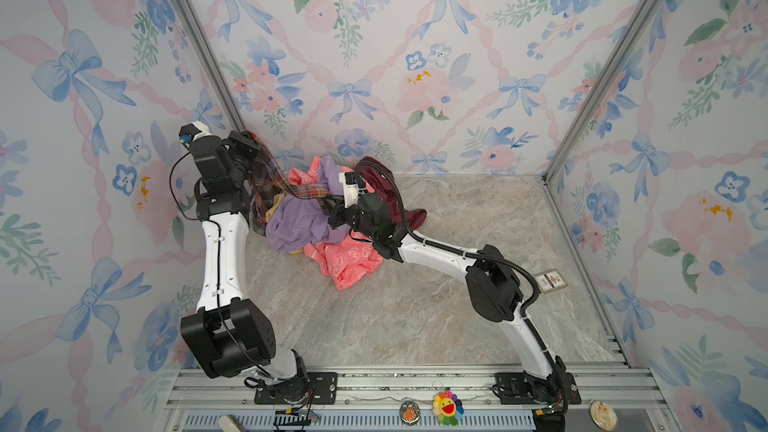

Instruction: Pick out a specific cloth from the pile

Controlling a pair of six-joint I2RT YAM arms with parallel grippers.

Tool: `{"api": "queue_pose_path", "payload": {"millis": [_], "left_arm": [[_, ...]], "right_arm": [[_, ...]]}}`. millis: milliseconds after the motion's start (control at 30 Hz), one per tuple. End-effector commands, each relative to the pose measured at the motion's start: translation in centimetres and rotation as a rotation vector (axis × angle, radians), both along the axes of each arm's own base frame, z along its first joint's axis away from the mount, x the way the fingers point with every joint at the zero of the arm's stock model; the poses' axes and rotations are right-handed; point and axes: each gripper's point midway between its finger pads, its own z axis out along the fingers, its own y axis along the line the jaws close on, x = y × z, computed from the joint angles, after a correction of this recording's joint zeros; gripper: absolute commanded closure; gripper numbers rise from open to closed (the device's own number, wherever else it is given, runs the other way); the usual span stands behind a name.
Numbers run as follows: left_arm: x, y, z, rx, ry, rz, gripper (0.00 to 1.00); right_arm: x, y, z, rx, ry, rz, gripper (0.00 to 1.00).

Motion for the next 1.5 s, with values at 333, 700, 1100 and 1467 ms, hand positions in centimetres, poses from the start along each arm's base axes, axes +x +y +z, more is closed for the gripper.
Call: {"api": "queue_pose_path", "payload": {"millis": [333,700,1100,1467], "left_arm": [[-2.6,-1.1,14.1,0.178,-0.289,0.046,1.00],[-5.0,-8.2,20.2,0.268,-0.412,-0.060,1.00],[-8.3,-18.9,19.3,0.276,-0.428,-0.354,1.00],[-7.2,-24.0,11.4,0.272,-0.272,-0.485,1.00]], "right_arm": [[2.3,4.2,0.0,0.038,0.017,0.078,1.00],[1.6,3.2,5.0,0.138,-0.094,0.078,1.00],[-1.6,0.3,9.7,0.230,-0.203,0.096,1.00],[-3.7,-6.2,6.8,0.270,-0.250,0.026,0.83]]}}
